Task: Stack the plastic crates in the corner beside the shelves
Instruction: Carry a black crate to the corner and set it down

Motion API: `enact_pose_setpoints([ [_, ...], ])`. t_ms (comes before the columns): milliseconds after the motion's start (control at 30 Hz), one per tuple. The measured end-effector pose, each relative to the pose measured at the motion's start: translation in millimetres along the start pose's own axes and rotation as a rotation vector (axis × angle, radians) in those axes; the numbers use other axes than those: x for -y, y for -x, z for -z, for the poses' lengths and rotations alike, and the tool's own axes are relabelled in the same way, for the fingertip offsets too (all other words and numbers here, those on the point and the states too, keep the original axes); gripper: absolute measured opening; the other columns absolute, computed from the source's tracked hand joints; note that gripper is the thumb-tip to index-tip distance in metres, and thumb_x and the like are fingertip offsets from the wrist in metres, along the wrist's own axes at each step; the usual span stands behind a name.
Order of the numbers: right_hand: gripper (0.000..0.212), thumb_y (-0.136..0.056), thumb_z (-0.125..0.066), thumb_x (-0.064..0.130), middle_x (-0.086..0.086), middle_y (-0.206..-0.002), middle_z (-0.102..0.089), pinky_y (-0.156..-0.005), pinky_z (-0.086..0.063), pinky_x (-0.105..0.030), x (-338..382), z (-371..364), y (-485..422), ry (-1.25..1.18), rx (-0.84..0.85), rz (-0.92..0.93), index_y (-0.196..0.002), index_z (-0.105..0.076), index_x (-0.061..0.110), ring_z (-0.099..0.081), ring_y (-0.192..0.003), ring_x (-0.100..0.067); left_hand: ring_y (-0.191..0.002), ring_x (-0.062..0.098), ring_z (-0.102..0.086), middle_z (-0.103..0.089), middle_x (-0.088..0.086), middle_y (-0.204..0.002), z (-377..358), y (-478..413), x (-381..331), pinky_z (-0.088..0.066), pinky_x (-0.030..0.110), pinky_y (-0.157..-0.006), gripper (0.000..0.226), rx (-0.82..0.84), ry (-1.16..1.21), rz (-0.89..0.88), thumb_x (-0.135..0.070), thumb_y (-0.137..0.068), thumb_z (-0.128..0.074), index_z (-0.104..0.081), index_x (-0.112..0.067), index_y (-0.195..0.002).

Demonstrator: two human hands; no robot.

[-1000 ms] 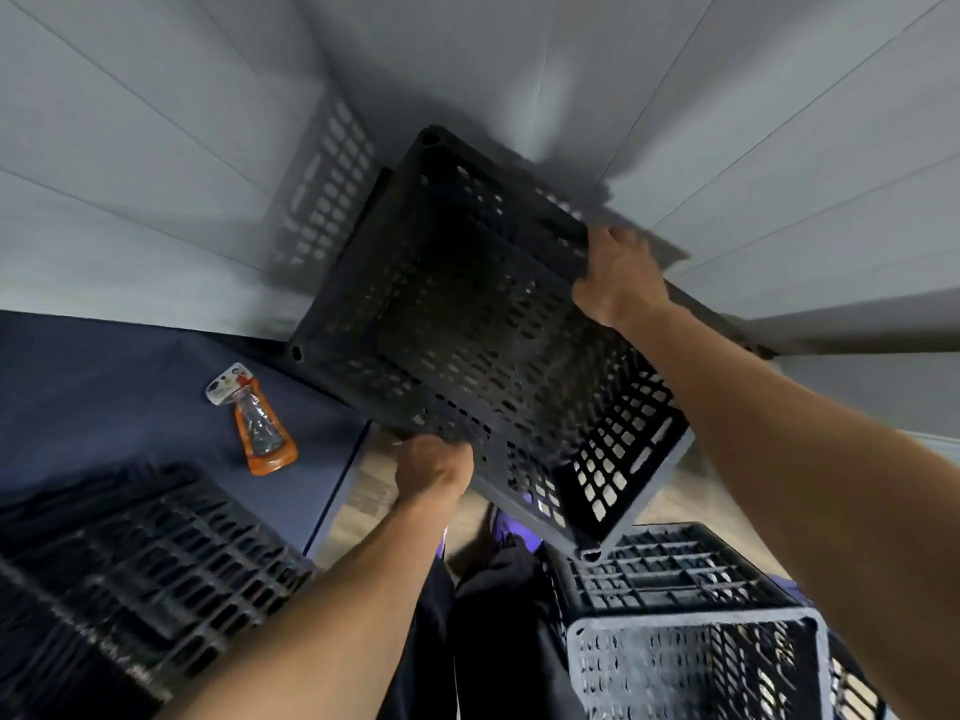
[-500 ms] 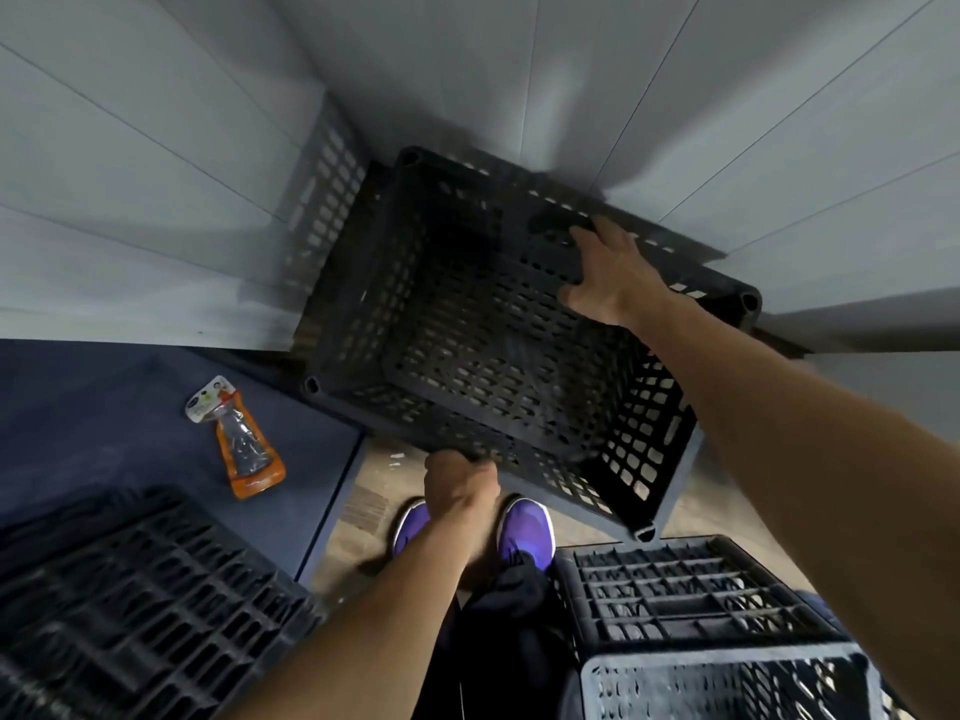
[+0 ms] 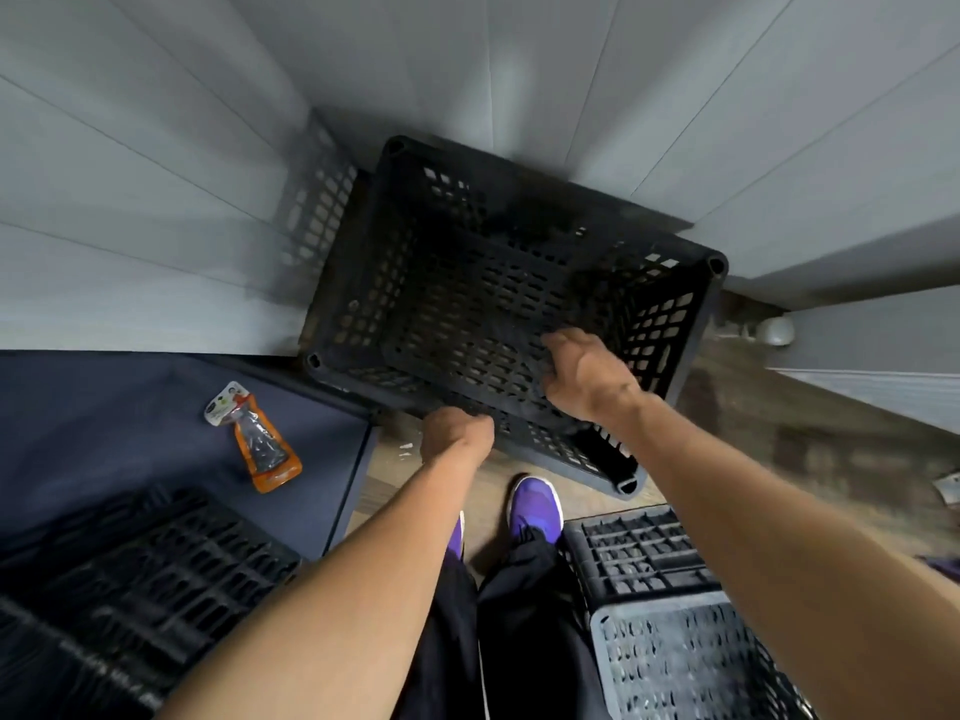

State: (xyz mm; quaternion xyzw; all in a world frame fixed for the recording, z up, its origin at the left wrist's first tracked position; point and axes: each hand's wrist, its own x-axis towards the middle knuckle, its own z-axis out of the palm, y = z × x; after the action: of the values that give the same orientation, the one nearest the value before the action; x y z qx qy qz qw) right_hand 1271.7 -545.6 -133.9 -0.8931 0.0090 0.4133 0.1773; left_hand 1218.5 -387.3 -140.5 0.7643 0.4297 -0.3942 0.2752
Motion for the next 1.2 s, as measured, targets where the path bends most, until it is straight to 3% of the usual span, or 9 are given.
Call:
enact_pose_setpoints([
  [133,0.049,-0.097,-0.049,0.023,-0.012,-0.144,-0.048,-0.107,-0.042,-0.040,0,-21,38,-0.048,0.029,-0.066,-0.146,-0.048,0.017,-0.043,-0.132,-0.034,-0.121,0.034,-0.053,-0.047,0.012,-0.134,6,21,22,-0.048,0.039,-0.088,0.057,-0.142,-0.397,-0.322,-0.025,-0.084,-0.069,-0.039,-0.015,-0.132],
  [233,0.048,-0.099,-0.048,0.025,-0.011,-0.141,-0.049,-0.106,-0.043,-0.043,-7,-43,64,-0.044,0.079,-0.090,-0.146,-0.047,0.018,-0.043,-0.129,-0.031,-0.127,0.026,-0.042,-0.043,0.004,-0.136,9,23,33,-0.046,0.039,-0.094,0.047,-0.137,-0.711,-0.581,-0.019,-0.089,-0.064,-0.046,-0.021,-0.133],
  [333,0.047,-0.099,-0.050,0.025,-0.009,-0.139,-0.050,-0.106,-0.043,-0.040,-14,-64,78,-0.033,0.084,-0.110,-0.146,-0.048,0.020,-0.042,-0.128,-0.030,-0.130,0.023,-0.039,-0.048,0.002,-0.136,8,19,34,-0.041,0.037,-0.102,0.044,-0.101,-0.848,-0.690,-0.021,-0.092,-0.062,-0.049,-0.020,-0.134],
  [533,0.046,-0.101,-0.049,0.036,-0.007,-0.138,-0.049,-0.108,-0.037,-0.044,-28,-94,93,0.024,-0.022,-0.226,-0.145,-0.048,0.023,-0.041,-0.128,-0.029,-0.123,0.024,-0.047,-0.055,0.003,-0.128,-9,13,30,-0.036,0.037,-0.099,0.037,-0.157,-1.085,-0.906,-0.037,-0.095,-0.059,-0.053,-0.022,-0.128],
  [667,0.045,-0.101,-0.051,0.045,-0.005,-0.138,-0.047,-0.111,-0.032,-0.055,-42,-115,98,0.075,-0.049,-0.310,-0.142,-0.050,0.026,-0.038,-0.131,-0.028,-0.125,0.027,-0.050,-0.055,0.006,-0.131,-25,8,23,-0.040,0.040,-0.098,0.039,-0.118,-1.230,-0.985,-0.040,-0.100,-0.051,-0.051,-0.019,-0.133],
  [833,0.040,-0.105,-0.048,0.036,-0.002,-0.132,-0.055,-0.101,-0.042,-0.040,-59,-131,91,-0.005,-0.149,-0.205,-0.143,-0.052,0.027,-0.044,-0.125,-0.024,-0.118,0.029,-0.057,-0.057,0.007,-0.129,-32,-6,15,-0.043,0.039,-0.090,0.040,-0.112,-1.298,-0.973,-0.044,-0.101,-0.046,-0.053,-0.019,-0.131],
  [967,0.034,-0.105,-0.046,0.037,0.001,-0.128,-0.058,-0.097,-0.042,-0.041,-67,-134,89,0.046,-0.180,-0.151,-0.137,-0.057,0.031,-0.050,-0.121,-0.023,-0.120,0.028,-0.054,-0.055,0.007,-0.131,-31,-16,25,-0.045,0.040,-0.086,0.050,-0.188,-1.322,-1.004,-0.053,-0.100,-0.040,-0.050,-0.016,-0.134],
  [1200,0.030,-0.106,-0.046,0.034,0.000,-0.122,-0.059,-0.094,-0.042,-0.042,-71,-122,86,0.040,-0.208,-0.140,-0.132,-0.059,0.027,-0.051,-0.119,-0.025,-0.119,0.030,-0.053,-0.055,0.010,-0.131,-36,-9,25,-0.042,0.041,-0.094,0.047,-0.286,-1.297,-1.009,-0.049,-0.102,-0.040,-0.051,-0.013,-0.130],
])
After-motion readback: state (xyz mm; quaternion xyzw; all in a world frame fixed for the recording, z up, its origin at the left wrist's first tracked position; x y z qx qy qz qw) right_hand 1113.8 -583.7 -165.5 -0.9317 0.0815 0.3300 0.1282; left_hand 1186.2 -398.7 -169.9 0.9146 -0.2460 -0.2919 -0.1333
